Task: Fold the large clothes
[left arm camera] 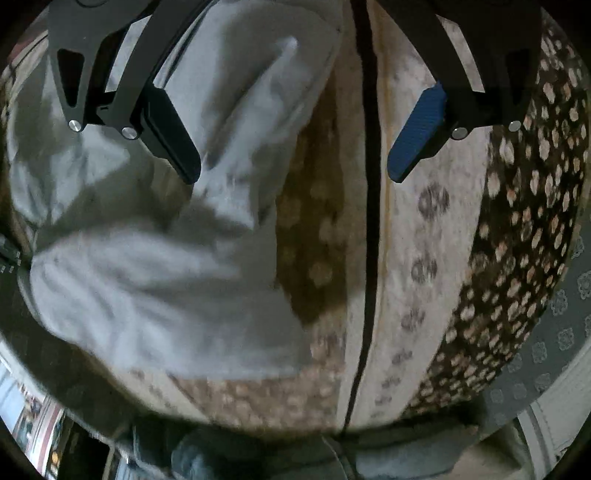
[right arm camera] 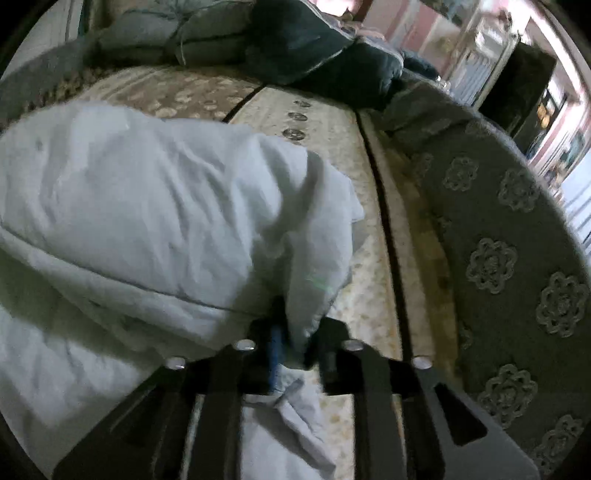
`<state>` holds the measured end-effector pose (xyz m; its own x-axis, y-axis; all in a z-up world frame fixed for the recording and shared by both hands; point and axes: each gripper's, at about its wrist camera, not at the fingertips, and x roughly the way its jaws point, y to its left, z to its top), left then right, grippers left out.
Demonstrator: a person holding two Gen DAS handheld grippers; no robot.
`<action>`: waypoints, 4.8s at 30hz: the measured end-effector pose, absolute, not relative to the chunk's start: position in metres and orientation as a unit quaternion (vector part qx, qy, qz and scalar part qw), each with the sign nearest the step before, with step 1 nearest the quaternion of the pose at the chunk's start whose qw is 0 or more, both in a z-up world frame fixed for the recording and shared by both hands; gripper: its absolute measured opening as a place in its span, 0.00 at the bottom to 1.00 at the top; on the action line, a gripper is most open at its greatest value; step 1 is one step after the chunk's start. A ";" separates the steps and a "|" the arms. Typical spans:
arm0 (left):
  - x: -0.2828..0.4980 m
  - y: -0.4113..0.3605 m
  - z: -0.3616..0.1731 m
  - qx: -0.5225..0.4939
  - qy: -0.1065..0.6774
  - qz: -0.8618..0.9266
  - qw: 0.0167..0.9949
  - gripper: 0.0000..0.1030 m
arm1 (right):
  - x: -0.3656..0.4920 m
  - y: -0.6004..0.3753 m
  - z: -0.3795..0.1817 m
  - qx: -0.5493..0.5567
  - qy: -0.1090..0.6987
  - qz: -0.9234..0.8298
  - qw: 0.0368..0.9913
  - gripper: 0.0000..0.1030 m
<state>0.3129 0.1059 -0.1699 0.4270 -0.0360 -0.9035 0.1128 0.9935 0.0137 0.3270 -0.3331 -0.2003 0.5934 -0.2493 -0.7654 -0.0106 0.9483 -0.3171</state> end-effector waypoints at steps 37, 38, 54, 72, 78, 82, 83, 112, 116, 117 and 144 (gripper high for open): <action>0.386 0.036 -0.163 0.011 0.515 -0.113 0.850 0.42 | 0.337 -0.305 -0.144 -0.070 0.393 0.027 0.916 0.70; 0.392 0.027 -0.170 0.022 0.516 -0.105 0.850 0.43 | 0.341 -0.304 -0.148 -0.070 0.398 0.028 0.914 0.57; 0.461 0.010 -0.234 -0.010 0.570 -0.074 0.818 0.33 | 0.406 -0.308 -0.238 -0.042 0.489 0.023 0.871 0.09; 0.479 0.009 -0.248 -0.008 0.584 -0.088 0.807 0.33 | 0.426 -0.309 -0.254 -0.032 0.515 0.043 0.856 0.09; 0.475 0.008 -0.247 -0.008 0.576 -0.079 0.813 0.33 | 0.425 -0.310 -0.253 -0.020 0.512 0.042 0.858 0.10; 0.453 0.004 -0.223 0.010 0.542 -0.066 0.838 0.42 | 0.402 -0.314 -0.227 -0.017 0.478 0.042 0.877 0.13; 0.447 0.003 -0.214 0.009 0.527 -0.064 0.848 0.44 | 0.391 -0.315 -0.209 -0.004 0.445 0.043 0.895 0.13; 0.474 -0.052 -0.227 -0.070 0.565 -0.057 0.820 0.12 | 0.422 -0.250 -0.197 0.003 0.417 0.054 0.907 0.53; 0.430 -0.042 -0.190 -0.052 0.502 -0.061 0.861 0.13 | 0.380 -0.285 -0.165 0.006 0.378 0.036 0.925 0.53; 0.421 -0.038 -0.185 -0.052 0.492 -0.059 0.867 0.13 | 0.374 -0.293 -0.165 0.000 0.381 0.023 0.924 0.53; 0.380 0.008 -0.226 -0.096 0.535 -0.012 0.839 0.43 | 0.346 -0.351 -0.196 0.042 0.414 0.000 0.909 0.59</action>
<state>0.3799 0.0080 -0.2260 0.4271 -0.1238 -0.8957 -0.0826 0.9811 -0.1750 0.3457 -0.3511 -0.1955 0.6576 0.0348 -0.7526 0.0355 0.9964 0.0771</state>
